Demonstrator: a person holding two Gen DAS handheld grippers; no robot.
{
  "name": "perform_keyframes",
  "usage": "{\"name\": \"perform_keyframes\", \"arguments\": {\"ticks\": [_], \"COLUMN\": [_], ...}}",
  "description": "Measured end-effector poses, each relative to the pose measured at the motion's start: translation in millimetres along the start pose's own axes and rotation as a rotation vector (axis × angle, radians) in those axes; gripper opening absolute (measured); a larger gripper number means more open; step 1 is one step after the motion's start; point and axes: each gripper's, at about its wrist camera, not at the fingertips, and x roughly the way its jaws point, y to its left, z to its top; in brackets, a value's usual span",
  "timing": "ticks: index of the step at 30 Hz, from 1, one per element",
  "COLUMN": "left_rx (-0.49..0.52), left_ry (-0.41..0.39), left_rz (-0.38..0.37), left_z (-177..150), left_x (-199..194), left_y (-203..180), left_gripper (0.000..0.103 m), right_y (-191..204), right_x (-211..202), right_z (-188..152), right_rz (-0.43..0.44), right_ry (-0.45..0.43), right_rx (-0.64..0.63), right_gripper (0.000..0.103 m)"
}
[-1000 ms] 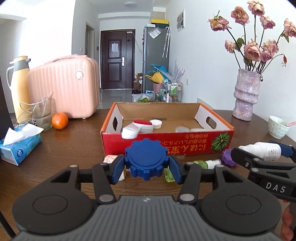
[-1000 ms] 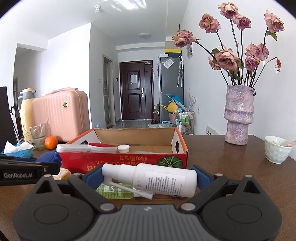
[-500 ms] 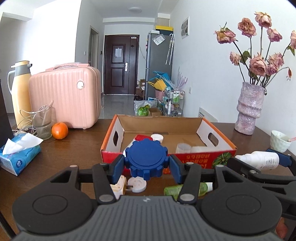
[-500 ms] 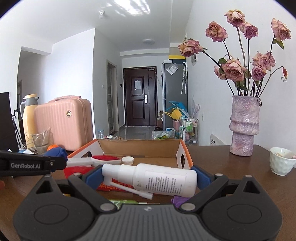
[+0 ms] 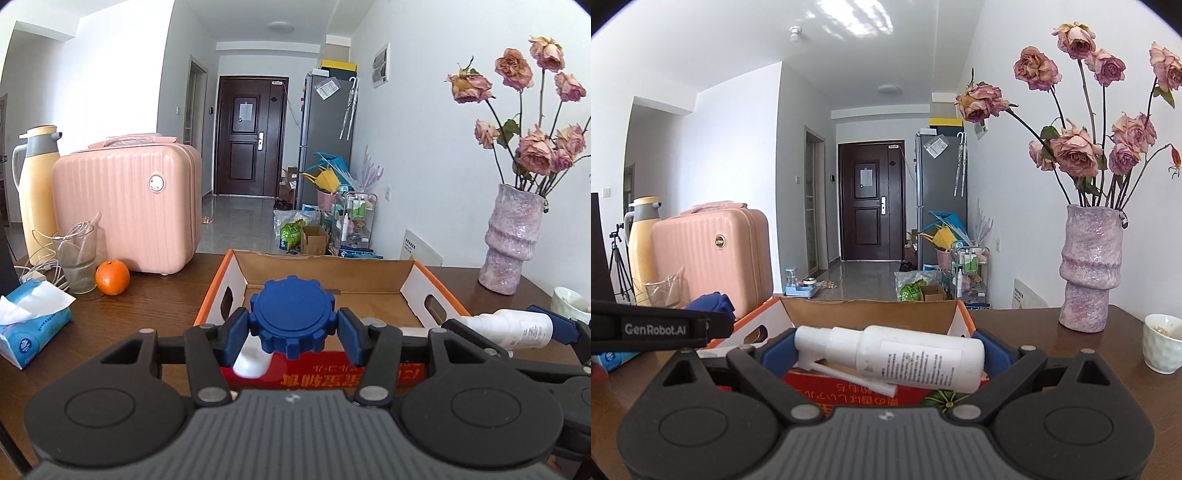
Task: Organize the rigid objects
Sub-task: 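Carry the blue cap over the red box while the right tool carries the white spray bottle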
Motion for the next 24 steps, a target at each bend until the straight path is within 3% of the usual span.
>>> {"name": "perform_keyframes", "arguments": {"ticks": [24], "left_rx": [-0.056], "left_ry": [0.037], "left_rz": [0.036], "left_z": [24], "left_x": [91], "left_y": [-7], "left_gripper": [0.053], "right_y": [-14], "right_x": [100], "right_z": [9], "right_rz": [-0.016], "right_ry": [0.053], "right_rx": [0.027], "right_gripper": [0.098]}}
